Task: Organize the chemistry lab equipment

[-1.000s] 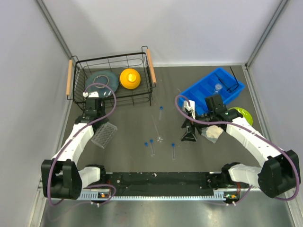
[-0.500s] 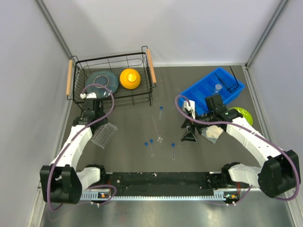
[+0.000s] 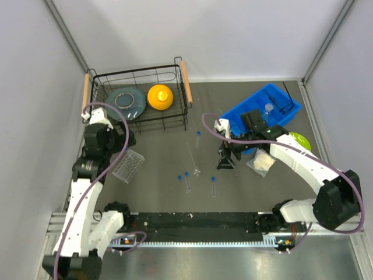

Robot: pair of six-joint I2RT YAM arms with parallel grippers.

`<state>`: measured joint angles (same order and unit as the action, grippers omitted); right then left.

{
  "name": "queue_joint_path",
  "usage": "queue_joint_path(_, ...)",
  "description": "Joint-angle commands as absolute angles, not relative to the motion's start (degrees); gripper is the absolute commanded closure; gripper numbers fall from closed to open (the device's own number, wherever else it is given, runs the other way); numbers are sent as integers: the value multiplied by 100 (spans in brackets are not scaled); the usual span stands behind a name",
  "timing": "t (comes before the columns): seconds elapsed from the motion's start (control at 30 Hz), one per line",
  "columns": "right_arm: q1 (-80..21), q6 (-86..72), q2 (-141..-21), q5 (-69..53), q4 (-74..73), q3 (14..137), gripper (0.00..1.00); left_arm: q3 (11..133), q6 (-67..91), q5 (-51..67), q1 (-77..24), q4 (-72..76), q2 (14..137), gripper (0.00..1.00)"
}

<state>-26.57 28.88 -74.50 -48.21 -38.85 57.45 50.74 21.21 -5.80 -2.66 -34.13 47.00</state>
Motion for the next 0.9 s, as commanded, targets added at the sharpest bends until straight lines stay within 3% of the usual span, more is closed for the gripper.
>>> queue_joint_path(0.0,-3312,2277,-7672,-3895,-3736,5986,20,4906,2697,690,-237,-3226,3931,1)
queue_joint_path(0.23,-3981,1267,-8024,-2549,-3050,5924,20,4044,3304,2598,-246,-2400,3279,5)
queue_joint_path(0.5,-3981,1028,-8393,-2049,-2909,6020,20,3578,3463,3243,-246,-2268,3278,8)
queue_joint_path(0.67,-3894,2529,-8464,-2285,-3373,6722,19,3463,3436,3296,-246,-2259,3243,8)
queue_joint_path(0.87,-4085,2637,-8797,-3190,-3674,7225,20,3603,3139,3077,-246,-2618,3182,8)
